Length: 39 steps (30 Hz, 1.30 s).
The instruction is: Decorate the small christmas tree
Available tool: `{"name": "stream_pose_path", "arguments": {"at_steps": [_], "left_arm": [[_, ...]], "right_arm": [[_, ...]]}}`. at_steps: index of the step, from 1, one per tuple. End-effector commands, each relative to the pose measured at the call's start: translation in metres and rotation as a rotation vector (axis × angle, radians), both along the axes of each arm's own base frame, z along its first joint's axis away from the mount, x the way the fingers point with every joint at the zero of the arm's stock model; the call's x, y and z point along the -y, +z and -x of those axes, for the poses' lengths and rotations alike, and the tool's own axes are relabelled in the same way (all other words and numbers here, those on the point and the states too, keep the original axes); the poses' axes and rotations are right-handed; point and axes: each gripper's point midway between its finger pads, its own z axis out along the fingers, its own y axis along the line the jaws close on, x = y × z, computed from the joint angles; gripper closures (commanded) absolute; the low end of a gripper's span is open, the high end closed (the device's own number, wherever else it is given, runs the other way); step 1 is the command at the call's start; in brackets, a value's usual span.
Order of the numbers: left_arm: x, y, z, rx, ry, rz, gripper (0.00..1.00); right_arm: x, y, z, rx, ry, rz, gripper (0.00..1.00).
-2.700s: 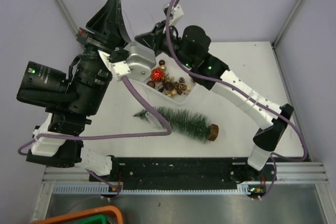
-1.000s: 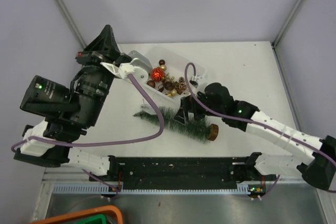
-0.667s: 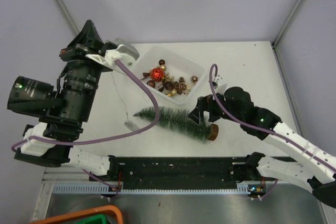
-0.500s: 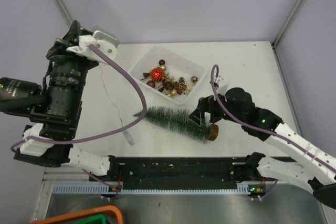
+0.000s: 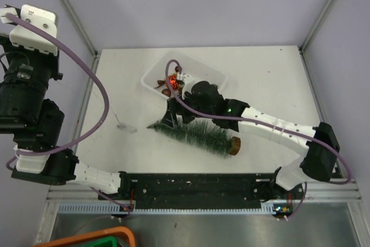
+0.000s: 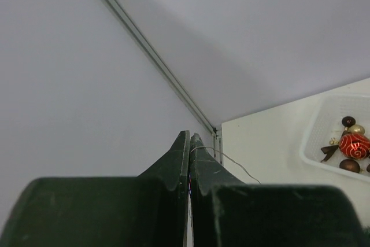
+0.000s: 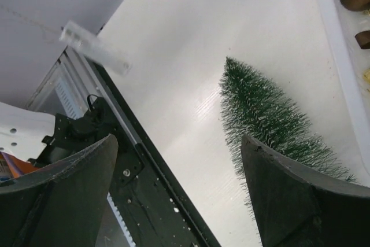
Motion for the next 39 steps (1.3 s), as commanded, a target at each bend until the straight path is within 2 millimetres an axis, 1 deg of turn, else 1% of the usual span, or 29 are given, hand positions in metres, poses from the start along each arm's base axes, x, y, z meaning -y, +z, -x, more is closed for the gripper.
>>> {"name": "stream_pose_path", "arguments": {"at_steps": [1,2,3,4,5,6,7,8,9,10,11,12,13,15,17,19,20,22,24,26,28,32,36,39], "left_arm": [[-0.020,-0.018,0.003,-0.094,0.034,-0.329,1.00],[-0.014,-0.024,0.003,-0.097,0.033,-0.351,1.00],[-0.017,-0.031,0.003,-0.095,0.033,-0.365,1.00],[-0.012,-0.038,0.002,-0.088,0.029,-0.364,1.00],[-0.005,-0.045,0.002,-0.080,0.024,-0.373,1.00],[0.002,-0.052,0.001,-0.070,0.017,-0.378,1.00],[0.005,-0.057,0.001,-0.059,0.006,-0.362,1.00],[0.015,-0.066,0.001,-0.054,-0.003,-0.358,1.00],[0.019,-0.072,0.000,-0.046,-0.015,-0.352,1.00],[0.026,-0.080,0.000,-0.042,-0.026,-0.365,1.00],[0.031,-0.088,0.000,-0.037,-0.034,-0.395,1.00],[0.037,-0.096,0.000,-0.027,-0.042,-0.382,1.00],[0.043,-0.105,0.000,-0.024,-0.052,-0.391,1.00],[0.052,-0.120,0.001,-0.011,-0.076,-0.429,1.00],[0.058,-0.128,0.001,-0.004,-0.095,-0.444,1.00],[0.062,-0.125,0.001,0.007,-0.110,-0.421,1.00],[0.064,-0.124,0.000,0.009,-0.117,-0.441,1.00],[0.069,-0.120,0.000,0.014,-0.132,-0.439,1.00],[0.074,-0.121,0.001,0.010,-0.154,-0.458,1.00],[0.080,-0.127,0.001,0.001,-0.194,-0.496,1.00],[0.083,-0.129,0.001,-0.003,-0.232,-0.500,0.97],[0.099,-0.143,0.004,-0.022,-0.316,-0.554,0.93],[0.115,-0.158,0.006,-0.057,-0.377,-0.593,0.93],[0.122,-0.172,0.008,-0.082,-0.412,-0.632,0.94]], "right_arm": [[-0.019,0.028,-0.008,0.056,0.001,-0.076,0.14],[-0.017,0.026,-0.009,0.053,-0.016,-0.067,0.14],[-0.010,0.021,-0.012,0.055,-0.047,-0.045,0.13],[-0.001,0.018,-0.015,0.062,-0.084,-0.023,0.13],[0.016,0.016,-0.018,0.069,-0.149,0.017,0.13],[0.034,0.008,-0.021,0.071,-0.207,0.065,0.13],[0.053,0.007,-0.022,0.078,-0.276,0.097,0.13],[0.080,-0.004,-0.025,0.083,-0.364,0.161,0.13],[0.103,-0.009,-0.020,0.077,-0.420,0.195,0.13],[0.126,-0.009,-0.016,0.074,-0.484,0.216,0.13],[0.147,-0.016,-0.010,0.061,-0.530,0.254,0.13],[0.171,-0.020,-0.003,0.049,-0.583,0.291,0.13],[0.193,-0.021,0.004,0.036,-0.635,0.314,0.14],[0.227,-0.031,0.022,-0.013,-0.698,0.369,0.16],[0.250,-0.047,0.042,-0.088,-0.724,0.409,0.19],[0.260,-0.070,0.060,-0.172,-0.726,0.439,0.19],[0.260,-0.081,0.068,-0.206,-0.704,0.448,0.20],[0.260,-0.099,0.077,-0.255,-0.700,0.450,0.20],[0.255,-0.101,0.078,-0.261,-0.683,0.424,0.19],[0.254,-0.100,0.076,-0.253,-0.678,0.423,0.18],[0.253,-0.101,0.077,-0.258,-0.667,0.433,0.17],[0.251,-0.117,0.083,-0.296,-0.662,0.438,0.18],[0.252,-0.127,0.078,-0.286,-0.701,0.423,0.23],[0.252,-0.133,0.075,-0.284,-0.722,0.421,0.33]]}}
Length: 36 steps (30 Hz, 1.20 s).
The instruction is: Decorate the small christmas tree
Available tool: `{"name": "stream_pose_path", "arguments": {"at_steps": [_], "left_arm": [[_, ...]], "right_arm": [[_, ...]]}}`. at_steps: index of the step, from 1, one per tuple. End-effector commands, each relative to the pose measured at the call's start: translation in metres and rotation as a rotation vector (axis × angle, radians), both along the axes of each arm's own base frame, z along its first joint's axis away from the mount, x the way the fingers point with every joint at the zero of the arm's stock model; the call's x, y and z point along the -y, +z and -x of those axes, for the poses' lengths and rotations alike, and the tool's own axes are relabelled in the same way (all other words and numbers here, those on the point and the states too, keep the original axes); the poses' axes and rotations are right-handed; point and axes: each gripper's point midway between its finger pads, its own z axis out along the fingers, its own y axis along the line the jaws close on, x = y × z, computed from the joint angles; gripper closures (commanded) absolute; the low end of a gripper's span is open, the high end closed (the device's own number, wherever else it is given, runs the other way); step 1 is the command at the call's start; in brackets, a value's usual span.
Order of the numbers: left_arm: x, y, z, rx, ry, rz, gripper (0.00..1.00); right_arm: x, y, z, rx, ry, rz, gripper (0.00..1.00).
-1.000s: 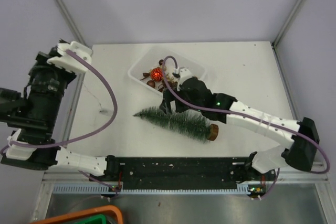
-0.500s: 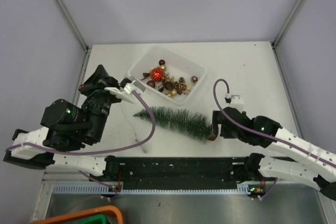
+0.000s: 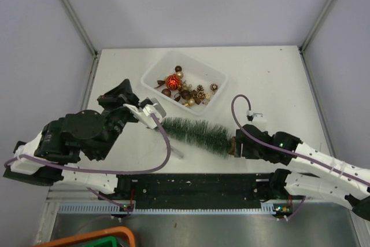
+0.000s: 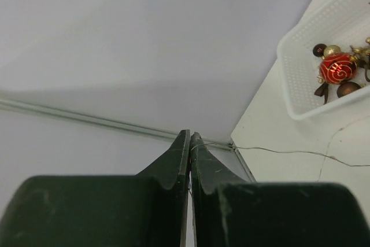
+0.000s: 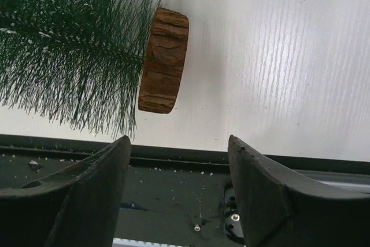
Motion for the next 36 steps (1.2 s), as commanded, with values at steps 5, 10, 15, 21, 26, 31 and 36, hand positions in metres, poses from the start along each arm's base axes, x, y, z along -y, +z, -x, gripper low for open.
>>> {"name": "stream_pose_path", "arguments": {"at_steps": [5,10,15,21,26,31,36], "left_arm": [[0.019,-0.045,0.007,-0.123,-0.098,-0.081,0.94],[0.020,-0.047,0.008,-0.136,-0.109,-0.083,0.95],[0.010,-0.048,0.008,-0.155,-0.107,-0.082,0.96],[-0.001,-0.043,0.006,-0.143,-0.100,-0.037,0.93],[-0.007,-0.036,0.005,-0.060,-0.144,0.026,0.86],[0.007,-0.043,0.006,-0.052,-0.168,0.013,0.85],[0.022,-0.018,0.006,-0.001,-0.204,0.059,0.87]], "right_arm": [[-0.016,-0.013,-0.013,0.032,-0.046,-0.035,0.39],[-0.013,-0.011,-0.031,0.096,-0.088,0.016,0.43],[-0.001,0.005,-0.050,0.189,-0.121,0.120,0.61],[0.026,0.061,-0.063,0.319,-0.179,0.203,0.86],[0.041,0.086,-0.056,0.325,-0.167,0.230,0.91],[0.022,0.092,-0.053,0.303,-0.114,0.136,0.65],[-0.067,0.140,-0.069,0.396,0.113,-0.163,0.42]]}}
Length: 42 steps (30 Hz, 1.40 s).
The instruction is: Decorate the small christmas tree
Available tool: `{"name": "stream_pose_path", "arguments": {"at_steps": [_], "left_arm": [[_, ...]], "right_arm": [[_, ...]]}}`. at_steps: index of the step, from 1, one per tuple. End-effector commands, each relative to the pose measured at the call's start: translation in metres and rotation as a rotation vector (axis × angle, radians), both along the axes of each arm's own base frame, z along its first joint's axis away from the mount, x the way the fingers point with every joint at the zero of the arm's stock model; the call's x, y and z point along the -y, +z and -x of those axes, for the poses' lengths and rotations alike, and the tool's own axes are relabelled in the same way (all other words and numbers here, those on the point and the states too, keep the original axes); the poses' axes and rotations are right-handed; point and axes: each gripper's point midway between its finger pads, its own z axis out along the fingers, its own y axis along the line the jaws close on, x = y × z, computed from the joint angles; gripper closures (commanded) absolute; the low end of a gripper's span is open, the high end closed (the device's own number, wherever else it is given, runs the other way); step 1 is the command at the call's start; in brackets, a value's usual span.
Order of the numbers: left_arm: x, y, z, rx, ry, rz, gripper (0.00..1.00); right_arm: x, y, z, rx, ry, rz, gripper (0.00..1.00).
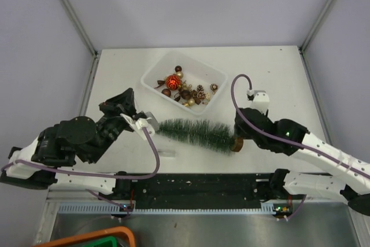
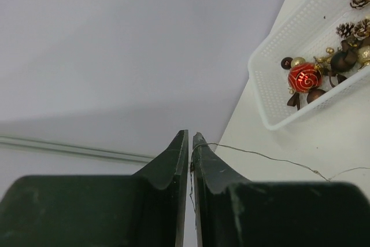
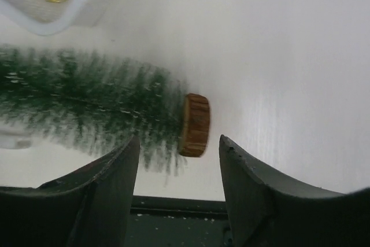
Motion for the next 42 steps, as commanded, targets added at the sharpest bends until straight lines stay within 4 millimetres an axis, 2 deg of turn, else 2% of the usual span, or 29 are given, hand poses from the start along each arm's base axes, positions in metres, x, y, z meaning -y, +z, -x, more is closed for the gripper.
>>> {"name": "stream_pose_path", "arguments": {"at_steps": [1,4,6,9,11,13,16,21,25,30,35,38,42], "left_arm": [[0.023,0.032,0.002,0.046,-0.057,0.100,0.87],[0.030,0.045,0.003,0.055,-0.078,0.116,0.87],[0.034,0.049,0.003,0.057,-0.083,0.109,0.88],[0.039,0.052,0.003,0.055,-0.086,0.112,0.87],[0.041,0.052,0.003,0.054,-0.086,0.109,0.87],[0.044,0.052,0.004,0.051,-0.087,0.111,0.86],[0.046,0.051,0.004,0.036,-0.084,0.119,0.86],[0.048,0.046,0.003,0.014,-0.073,0.115,0.85],[0.046,0.052,-0.002,0.002,-0.035,0.134,0.85],[0.049,0.059,-0.008,-0.041,-0.016,0.154,0.86],[0.049,0.064,-0.009,-0.046,-0.006,0.156,0.86],[0.048,0.067,-0.009,-0.057,-0.001,0.164,0.87],[0.046,0.069,-0.009,-0.058,0.007,0.164,0.87]], "right_arm": [[-0.096,0.067,-0.018,0.138,0.290,-0.285,0.39],[-0.156,0.089,-0.019,0.174,0.485,-0.420,0.32],[-0.187,0.097,-0.022,0.187,0.555,-0.483,0.31],[-0.222,0.110,-0.029,0.207,0.620,-0.548,0.30],[-0.235,0.122,-0.031,0.234,0.646,-0.599,0.30],[-0.243,0.137,-0.026,0.274,0.689,-0.665,0.28],[-0.240,0.161,-0.015,0.366,0.739,-0.743,0.26],[-0.231,0.162,0.010,0.440,0.794,-0.681,0.26],[-0.232,0.176,0.036,0.509,0.825,-0.680,0.28],[-0.257,0.200,0.055,0.579,0.879,-0.677,0.32],[-0.282,0.217,0.046,0.641,0.850,-0.663,0.36],[-0.295,0.220,0.038,0.665,0.831,-0.643,0.39],[-0.311,0.220,0.034,0.671,0.836,-0.615,0.52]]}}
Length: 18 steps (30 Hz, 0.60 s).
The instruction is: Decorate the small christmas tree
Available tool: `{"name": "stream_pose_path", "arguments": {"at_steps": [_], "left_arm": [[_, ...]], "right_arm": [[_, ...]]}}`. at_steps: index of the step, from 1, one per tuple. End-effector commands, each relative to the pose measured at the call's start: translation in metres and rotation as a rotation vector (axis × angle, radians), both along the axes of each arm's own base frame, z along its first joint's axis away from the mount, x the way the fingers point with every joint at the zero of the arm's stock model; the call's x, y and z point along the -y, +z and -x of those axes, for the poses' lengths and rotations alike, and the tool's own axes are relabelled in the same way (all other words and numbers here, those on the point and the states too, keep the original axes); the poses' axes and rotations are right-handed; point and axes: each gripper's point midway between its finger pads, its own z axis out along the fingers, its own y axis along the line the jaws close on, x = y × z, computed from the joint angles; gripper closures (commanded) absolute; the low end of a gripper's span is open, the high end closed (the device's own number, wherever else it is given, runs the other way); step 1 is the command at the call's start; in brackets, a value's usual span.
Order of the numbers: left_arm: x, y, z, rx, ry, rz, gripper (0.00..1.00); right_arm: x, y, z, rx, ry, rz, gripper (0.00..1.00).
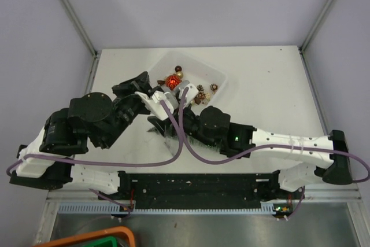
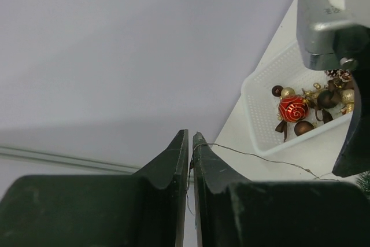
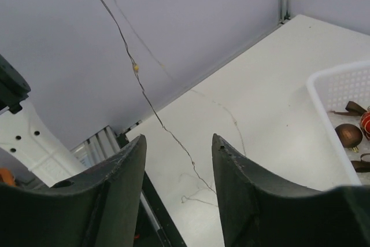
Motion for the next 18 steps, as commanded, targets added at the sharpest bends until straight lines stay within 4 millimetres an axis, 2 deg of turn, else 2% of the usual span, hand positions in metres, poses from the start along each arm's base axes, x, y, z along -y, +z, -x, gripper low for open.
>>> {"name": "stream_pose_path", "arguments": {"at_steps": [1,3,4,7,10,11,13,18], "left_arm": [[-0.009,0.011,0.000,-0.011,0.011,0.062,0.87],[-0.012,0.011,0.000,-0.010,0.016,0.064,0.87],[-0.012,0.011,0.000,-0.010,0.017,0.062,0.87],[-0.017,0.010,0.000,-0.006,0.023,0.062,0.87],[-0.023,0.008,-0.001,0.022,0.037,0.045,0.87],[-0.024,0.009,-0.002,0.040,0.042,0.038,0.87],[-0.033,0.012,-0.004,0.094,0.063,0.020,0.85],[-0.057,0.016,-0.008,0.173,0.131,0.012,0.80]], "right_arm": [[-0.011,0.044,-0.004,0.064,-0.021,-0.091,0.58],[-0.012,0.044,-0.003,0.055,-0.017,-0.091,0.69],[-0.010,0.042,-0.004,0.051,-0.022,-0.090,0.77],[0.005,0.034,-0.006,0.035,-0.056,-0.086,0.99],[0.026,0.031,-0.005,0.012,-0.082,-0.087,1.00],[0.034,0.025,-0.005,-0.002,-0.092,-0.078,1.00],[0.050,0.015,-0.004,-0.025,-0.109,-0.068,1.00],[0.093,0.007,-0.002,-0.076,-0.163,-0.080,1.00]]}}
